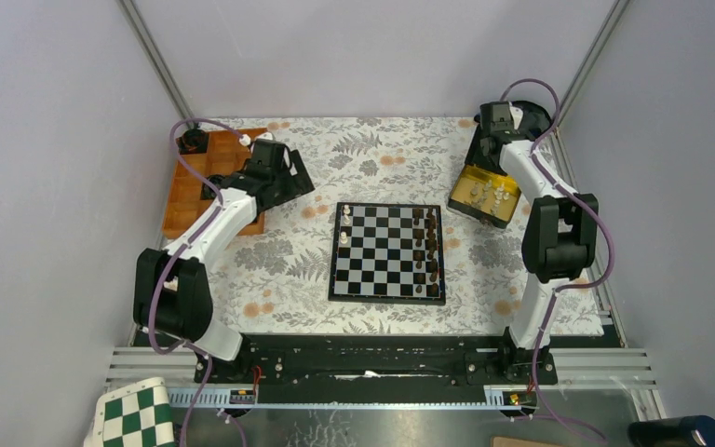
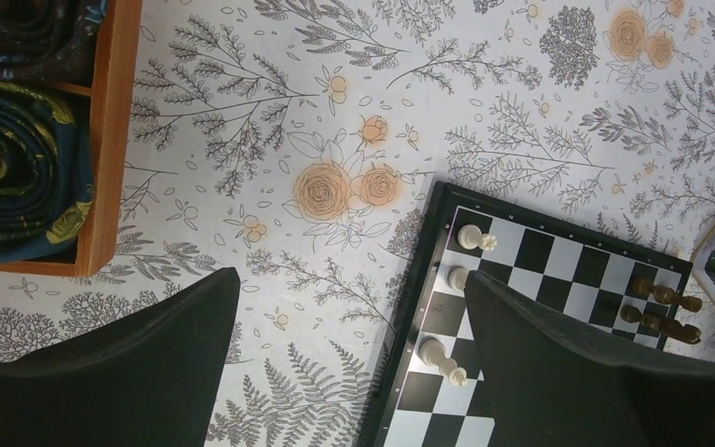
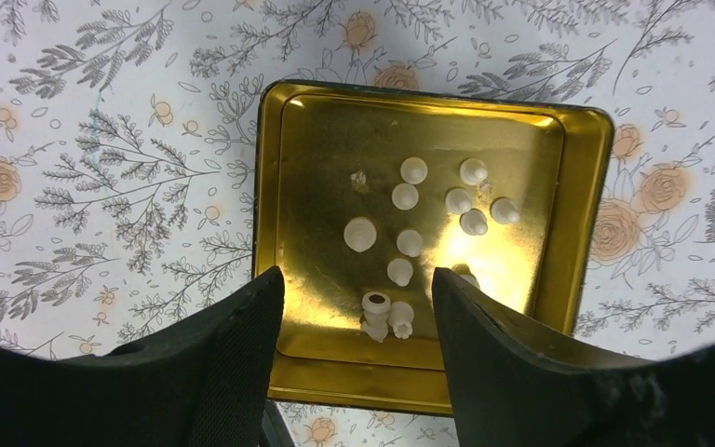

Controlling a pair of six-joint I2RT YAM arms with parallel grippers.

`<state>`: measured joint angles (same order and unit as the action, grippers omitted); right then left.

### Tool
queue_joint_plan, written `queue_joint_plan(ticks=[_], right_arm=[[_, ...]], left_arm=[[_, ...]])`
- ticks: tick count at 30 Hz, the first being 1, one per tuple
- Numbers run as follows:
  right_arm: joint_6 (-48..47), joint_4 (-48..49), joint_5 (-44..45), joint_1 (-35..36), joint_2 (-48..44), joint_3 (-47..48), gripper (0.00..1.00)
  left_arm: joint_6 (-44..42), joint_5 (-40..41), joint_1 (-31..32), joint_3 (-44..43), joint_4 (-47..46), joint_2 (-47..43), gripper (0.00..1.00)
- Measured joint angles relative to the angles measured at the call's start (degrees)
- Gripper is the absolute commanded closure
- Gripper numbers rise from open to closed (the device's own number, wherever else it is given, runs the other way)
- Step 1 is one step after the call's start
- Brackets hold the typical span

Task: Set up the chess pieces on the board
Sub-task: Pick up the chess piece from the storage box.

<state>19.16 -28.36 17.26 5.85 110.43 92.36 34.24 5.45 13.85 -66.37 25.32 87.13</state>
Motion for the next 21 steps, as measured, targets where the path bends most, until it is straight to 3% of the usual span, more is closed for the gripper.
queue_joint_plan(ticks=[21], right_arm=[[1.55, -0.02, -3.45, -0.28, 7.74, 0.02, 0.46]], left_arm=[[-0.04, -0.07, 0.00, -1.40, -0.04, 3.39, 0.01]])
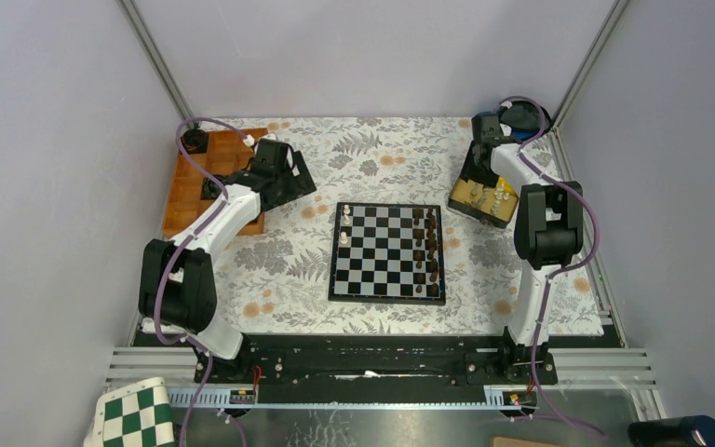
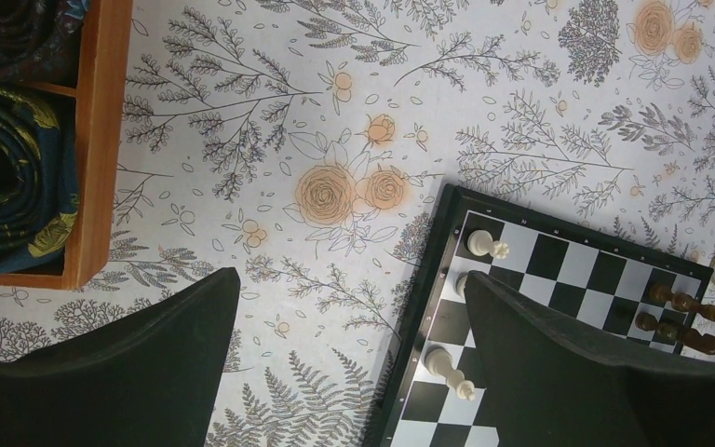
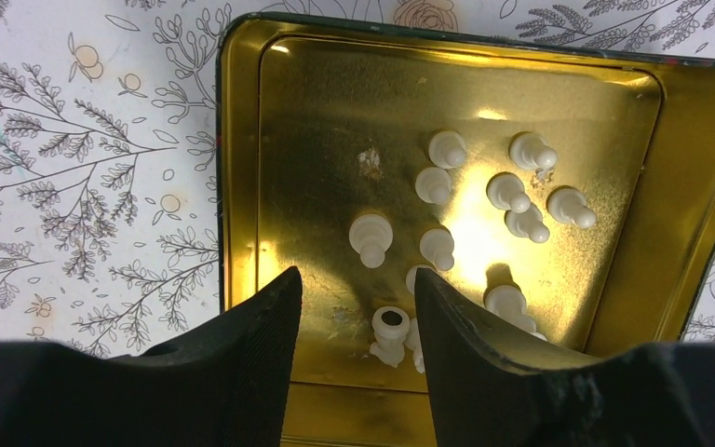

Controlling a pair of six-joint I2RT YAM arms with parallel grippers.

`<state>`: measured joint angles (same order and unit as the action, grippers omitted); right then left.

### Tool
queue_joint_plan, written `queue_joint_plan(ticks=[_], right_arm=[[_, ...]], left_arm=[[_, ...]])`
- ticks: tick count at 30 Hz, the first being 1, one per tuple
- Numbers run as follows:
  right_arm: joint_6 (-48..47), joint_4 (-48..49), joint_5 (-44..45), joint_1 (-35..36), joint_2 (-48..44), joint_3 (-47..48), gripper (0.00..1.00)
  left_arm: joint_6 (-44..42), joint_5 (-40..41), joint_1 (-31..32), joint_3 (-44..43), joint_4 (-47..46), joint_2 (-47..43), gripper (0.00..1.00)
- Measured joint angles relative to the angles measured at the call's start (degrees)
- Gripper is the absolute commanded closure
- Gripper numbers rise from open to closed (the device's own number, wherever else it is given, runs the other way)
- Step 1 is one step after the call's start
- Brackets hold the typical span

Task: Set up the chess pieces on the board
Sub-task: Pick up the chess piece from the storage box.

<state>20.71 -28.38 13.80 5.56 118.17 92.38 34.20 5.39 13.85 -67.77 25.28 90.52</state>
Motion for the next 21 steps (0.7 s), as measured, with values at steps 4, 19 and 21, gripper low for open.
queue_joint_plan(ticks=[4, 19, 21], right_arm=[[0.13, 0.00, -0.02, -0.02, 0.98, 0.09, 0.49], [0.11, -0.04, -1.07, -0.55, 3.08, 1.88, 0.59], [0.13, 0.00, -1.11, -0.66, 3.37, 2.60, 0.62]], left_arm=[[-0.02, 0.00, 0.00, -0.02, 0.00, 0.11, 0.01], [-0.04, -0.02, 0.00, -1.07, 0.00, 1.88, 0.01], [-0.04, -0.04, 0.00, -1.14, 0.00, 1.95, 0.01]])
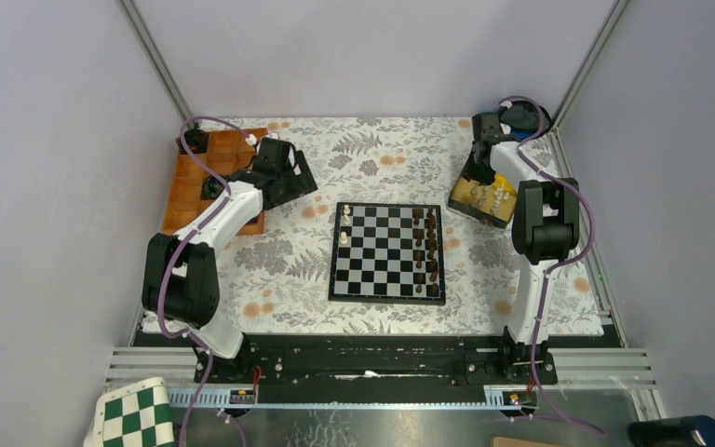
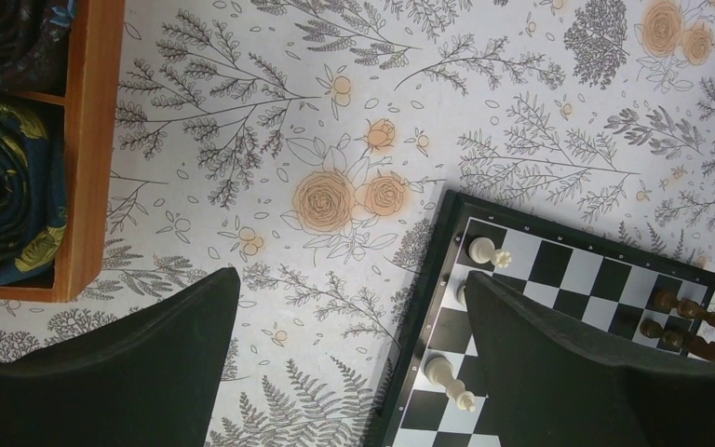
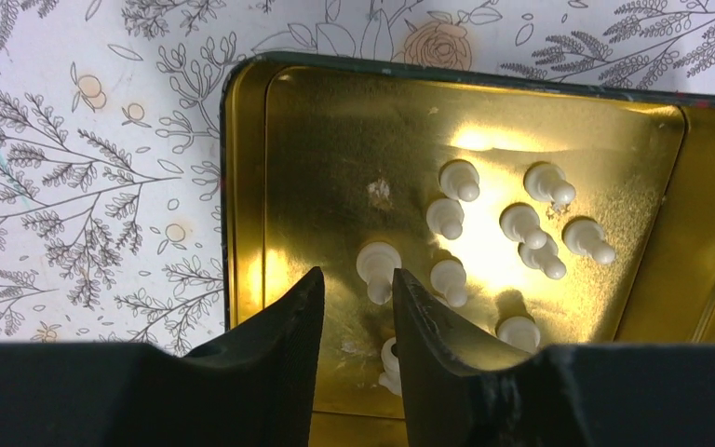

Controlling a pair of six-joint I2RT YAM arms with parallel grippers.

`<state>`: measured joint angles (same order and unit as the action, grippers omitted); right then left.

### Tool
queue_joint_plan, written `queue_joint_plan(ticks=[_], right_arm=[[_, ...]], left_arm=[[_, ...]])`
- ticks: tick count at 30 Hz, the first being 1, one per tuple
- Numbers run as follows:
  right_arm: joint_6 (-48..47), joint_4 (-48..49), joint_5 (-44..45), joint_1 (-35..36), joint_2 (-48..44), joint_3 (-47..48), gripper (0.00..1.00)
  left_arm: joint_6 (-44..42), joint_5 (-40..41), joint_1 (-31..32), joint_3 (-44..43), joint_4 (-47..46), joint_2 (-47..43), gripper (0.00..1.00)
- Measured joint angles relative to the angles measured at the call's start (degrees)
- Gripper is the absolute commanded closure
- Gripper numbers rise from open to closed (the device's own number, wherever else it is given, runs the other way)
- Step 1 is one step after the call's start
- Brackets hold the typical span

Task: Set up the chess pieces on the board
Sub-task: Pick up the chess piece from the storage box.

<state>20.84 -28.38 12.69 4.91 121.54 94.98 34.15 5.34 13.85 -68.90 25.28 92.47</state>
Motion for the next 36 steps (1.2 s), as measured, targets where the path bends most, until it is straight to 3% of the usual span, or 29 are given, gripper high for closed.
queue_joint_plan(ticks=[9, 19, 26, 36], right_arm=[[-0.02, -0.07, -0.20, -0.55, 1.22, 0.96, 0.64], [-0.02, -0.07, -0.31, -0.57, 1.42, 0.96, 0.74], [-0.02, -0.07, -0.37, -0.59, 1.42, 0.96, 0.91], [-0.02, 0.00, -0.39, -0.68, 1.42, 0.96, 0.97]], left_arm=[[-0.02, -0.02, 0.00, -0.74, 0.00, 0.76, 0.01], [-0.02, -0.42, 0.00, -0.74, 0.00, 1.20, 0.01], [-0.02, -0.42, 0.00, -0.74, 0.00, 1.20, 0.01], [-0.02, -0.42, 0.00, -0.72, 0.00, 1.01, 0.01]])
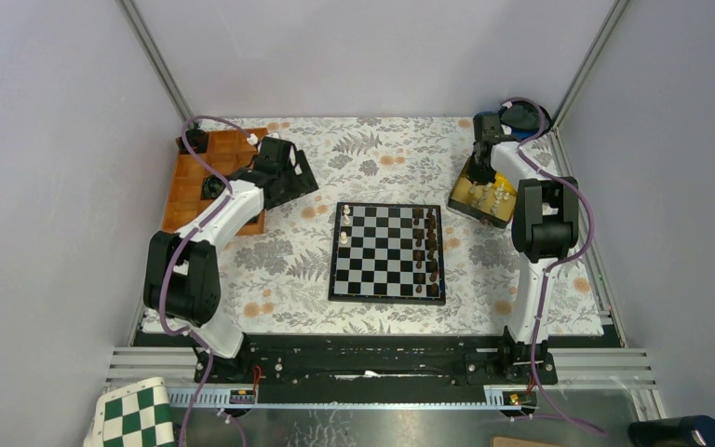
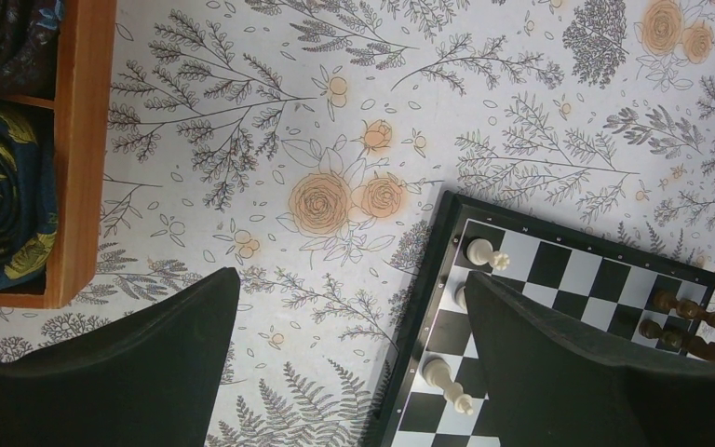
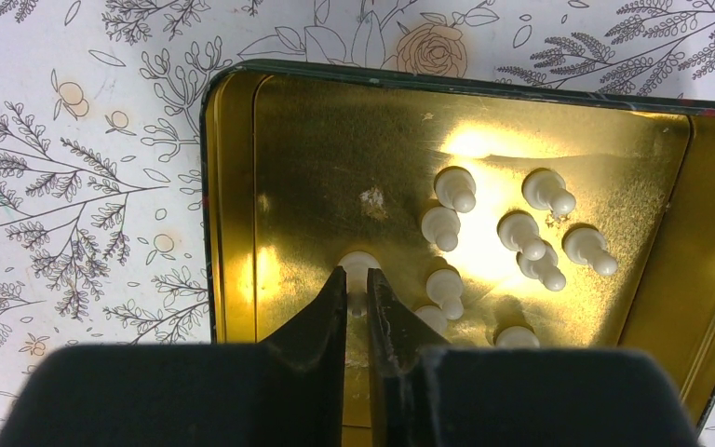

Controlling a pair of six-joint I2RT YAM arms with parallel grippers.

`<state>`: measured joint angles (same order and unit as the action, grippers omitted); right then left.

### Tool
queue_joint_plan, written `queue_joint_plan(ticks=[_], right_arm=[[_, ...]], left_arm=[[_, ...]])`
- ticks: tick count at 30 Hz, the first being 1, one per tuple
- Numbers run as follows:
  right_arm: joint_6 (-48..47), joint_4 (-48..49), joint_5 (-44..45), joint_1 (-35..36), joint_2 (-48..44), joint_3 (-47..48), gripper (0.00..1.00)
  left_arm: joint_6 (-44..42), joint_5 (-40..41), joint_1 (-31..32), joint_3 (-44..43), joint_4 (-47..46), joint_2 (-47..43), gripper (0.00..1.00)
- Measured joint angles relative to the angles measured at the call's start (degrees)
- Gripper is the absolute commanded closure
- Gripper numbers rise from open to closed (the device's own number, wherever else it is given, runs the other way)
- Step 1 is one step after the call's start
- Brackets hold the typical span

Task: Set up the chess pieces on the board
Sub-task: Pick up the chess piece from the storage box.

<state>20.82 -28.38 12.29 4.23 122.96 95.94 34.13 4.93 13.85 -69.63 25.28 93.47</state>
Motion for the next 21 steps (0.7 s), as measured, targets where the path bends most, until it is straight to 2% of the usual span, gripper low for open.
queue_joint_plan(ticks=[4, 19, 20, 21], right_arm=[[0.00, 0.02, 0.00, 0.00, 0.00, 0.00, 1.00], [-0.11, -0.24, 0.02, 0.00, -1.92, -0.13, 1.00], [-0.11, -0.39, 0.02, 0.00, -2.21, -0.13, 0.99], [-0.11, -0.52, 0.02, 0.00, -2.49, -0.13, 0.91]], left_arm=[[0.00, 0.00, 0.00, 0.57, 0.00, -0.68, 0.01], [0.02, 0.00, 0.00, 2.89, 0.04, -4.28, 0.01], [0.02, 0.00, 0.00, 2.93, 0.04, -4.42, 0.01], [0.02, 0.00, 0.00, 2.99, 0.02, -4.55, 0.01]])
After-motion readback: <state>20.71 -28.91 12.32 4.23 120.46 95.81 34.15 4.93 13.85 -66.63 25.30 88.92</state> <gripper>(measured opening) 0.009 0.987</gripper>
